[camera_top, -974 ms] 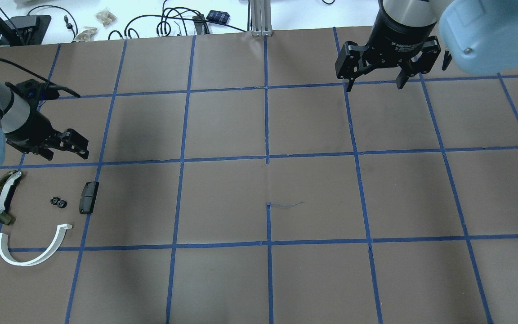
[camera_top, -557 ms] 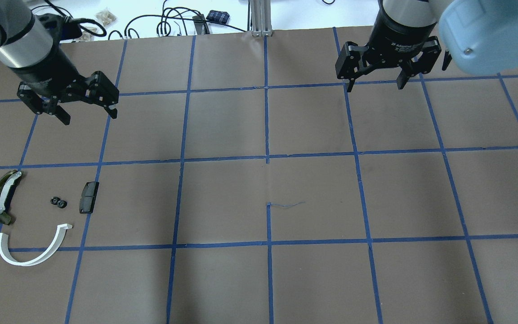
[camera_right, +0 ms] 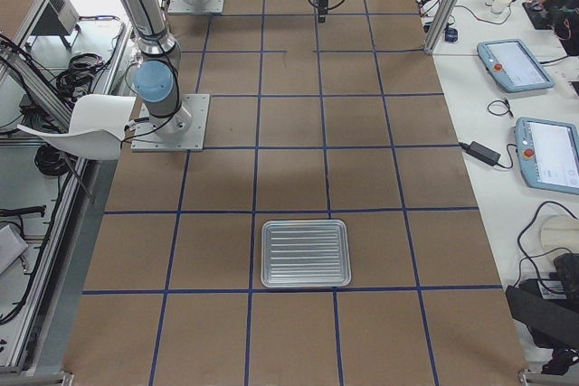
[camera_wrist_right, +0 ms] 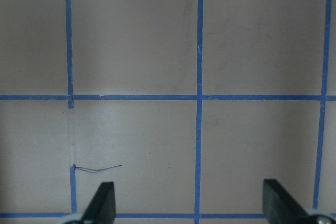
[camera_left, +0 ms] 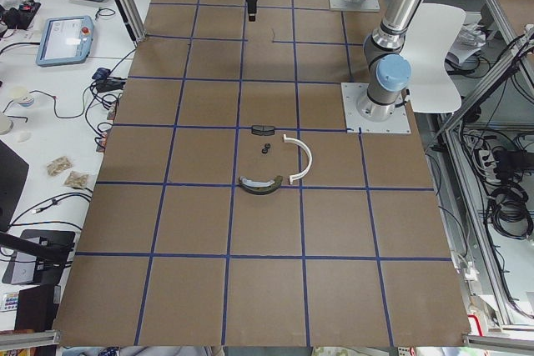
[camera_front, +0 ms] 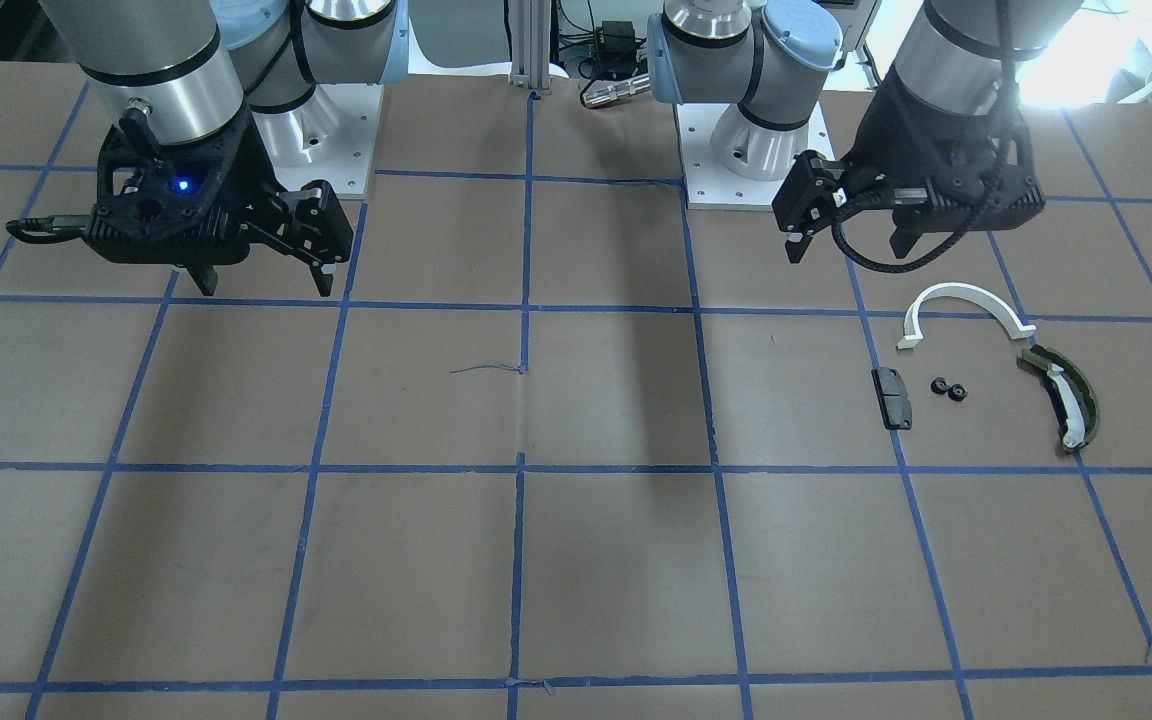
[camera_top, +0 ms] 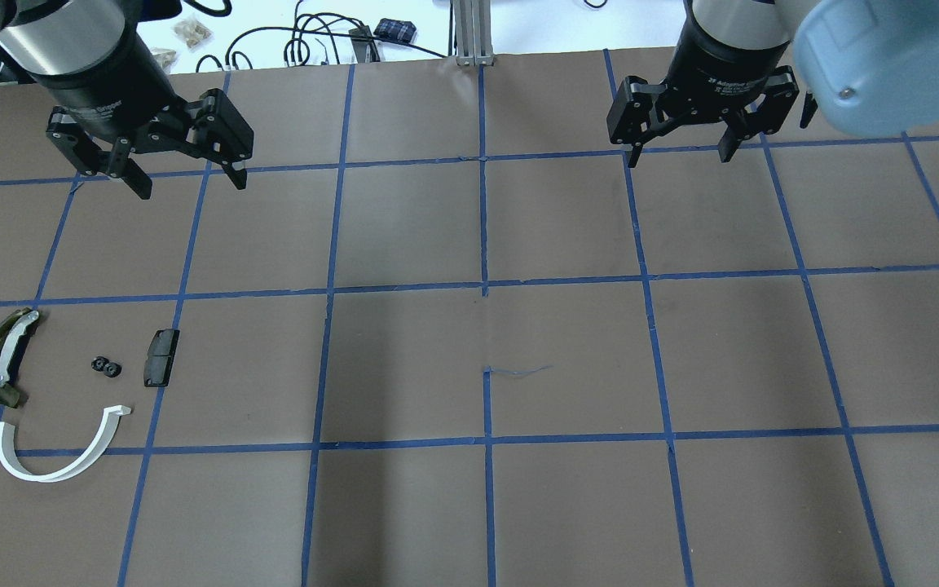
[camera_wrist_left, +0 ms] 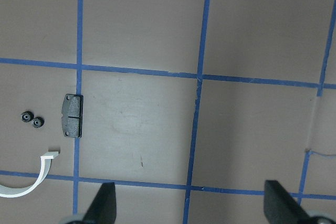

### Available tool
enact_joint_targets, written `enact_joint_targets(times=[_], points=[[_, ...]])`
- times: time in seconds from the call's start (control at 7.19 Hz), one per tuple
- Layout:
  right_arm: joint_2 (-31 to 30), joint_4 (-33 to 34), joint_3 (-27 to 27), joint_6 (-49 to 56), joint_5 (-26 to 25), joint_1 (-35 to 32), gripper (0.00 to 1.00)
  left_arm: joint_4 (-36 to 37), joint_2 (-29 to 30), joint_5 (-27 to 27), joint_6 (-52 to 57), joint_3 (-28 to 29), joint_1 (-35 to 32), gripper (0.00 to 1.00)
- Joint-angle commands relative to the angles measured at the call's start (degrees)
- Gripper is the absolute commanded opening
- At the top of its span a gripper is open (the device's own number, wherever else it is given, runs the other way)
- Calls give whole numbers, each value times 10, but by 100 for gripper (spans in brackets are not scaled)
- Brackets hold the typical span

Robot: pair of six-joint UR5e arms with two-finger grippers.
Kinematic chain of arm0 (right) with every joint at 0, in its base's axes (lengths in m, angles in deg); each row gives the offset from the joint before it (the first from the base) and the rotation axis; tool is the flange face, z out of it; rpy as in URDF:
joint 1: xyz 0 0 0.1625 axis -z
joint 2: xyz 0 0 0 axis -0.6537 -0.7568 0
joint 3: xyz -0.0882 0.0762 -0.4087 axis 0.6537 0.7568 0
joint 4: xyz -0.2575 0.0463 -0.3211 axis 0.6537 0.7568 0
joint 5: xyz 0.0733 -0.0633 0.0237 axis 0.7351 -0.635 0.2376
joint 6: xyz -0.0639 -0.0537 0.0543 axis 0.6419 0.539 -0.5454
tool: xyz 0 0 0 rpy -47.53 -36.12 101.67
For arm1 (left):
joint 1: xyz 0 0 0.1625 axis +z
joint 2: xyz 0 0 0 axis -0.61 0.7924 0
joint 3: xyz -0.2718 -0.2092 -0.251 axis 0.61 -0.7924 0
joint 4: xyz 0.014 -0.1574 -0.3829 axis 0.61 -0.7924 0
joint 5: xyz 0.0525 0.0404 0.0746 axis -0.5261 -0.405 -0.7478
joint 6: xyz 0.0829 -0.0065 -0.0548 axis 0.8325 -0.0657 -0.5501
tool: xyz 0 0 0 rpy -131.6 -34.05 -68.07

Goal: Place bearing gear from tray to pile

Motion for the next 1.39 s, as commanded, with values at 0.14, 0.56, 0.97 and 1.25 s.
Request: enact_joint_targets(times=[0.14, 0.56, 0.97, 1.25], points=[[0, 0, 0, 0, 0, 0, 100, 11, -3, 0, 3, 1, -11, 100], [0, 2, 1, 0, 0, 0, 100, 19, -3, 1, 1, 1, -12, 100], [0, 2, 1, -1, 0, 1, 100, 19, -1, 2, -2, 1, -12, 100], [0, 2, 1, -1, 0, 1, 100, 19, -1, 1, 0, 1, -12, 100]])
